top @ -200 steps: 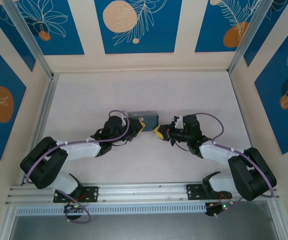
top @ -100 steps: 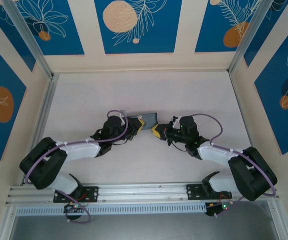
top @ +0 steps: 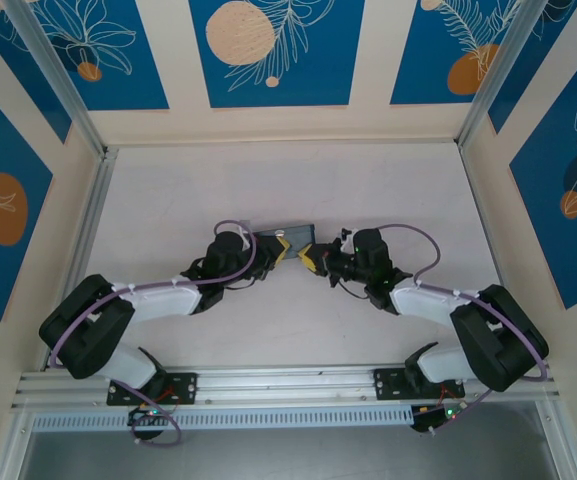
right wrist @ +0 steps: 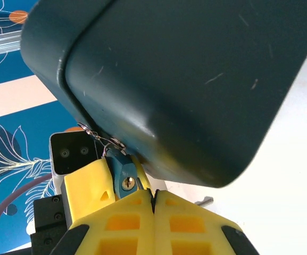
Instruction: Unlock a padlock with a key
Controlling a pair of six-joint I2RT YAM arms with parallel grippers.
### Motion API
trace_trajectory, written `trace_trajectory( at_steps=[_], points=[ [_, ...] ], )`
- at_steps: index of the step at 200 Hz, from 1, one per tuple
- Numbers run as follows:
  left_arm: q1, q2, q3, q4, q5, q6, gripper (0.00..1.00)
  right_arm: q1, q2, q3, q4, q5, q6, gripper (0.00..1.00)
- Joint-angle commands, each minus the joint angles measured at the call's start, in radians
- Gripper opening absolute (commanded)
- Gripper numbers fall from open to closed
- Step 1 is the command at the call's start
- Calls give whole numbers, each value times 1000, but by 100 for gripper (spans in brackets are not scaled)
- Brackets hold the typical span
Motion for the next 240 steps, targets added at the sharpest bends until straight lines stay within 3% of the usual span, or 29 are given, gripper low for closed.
trace_trajectory(
  at_steps=[1,240],
  points=[
    [7,-30,-10,67,-13,-6,0,8,16,32,27,14,10,0],
    [7,-32,-15,50,-16,12,0,-2,9,57,11,5,5,0]
  ],
)
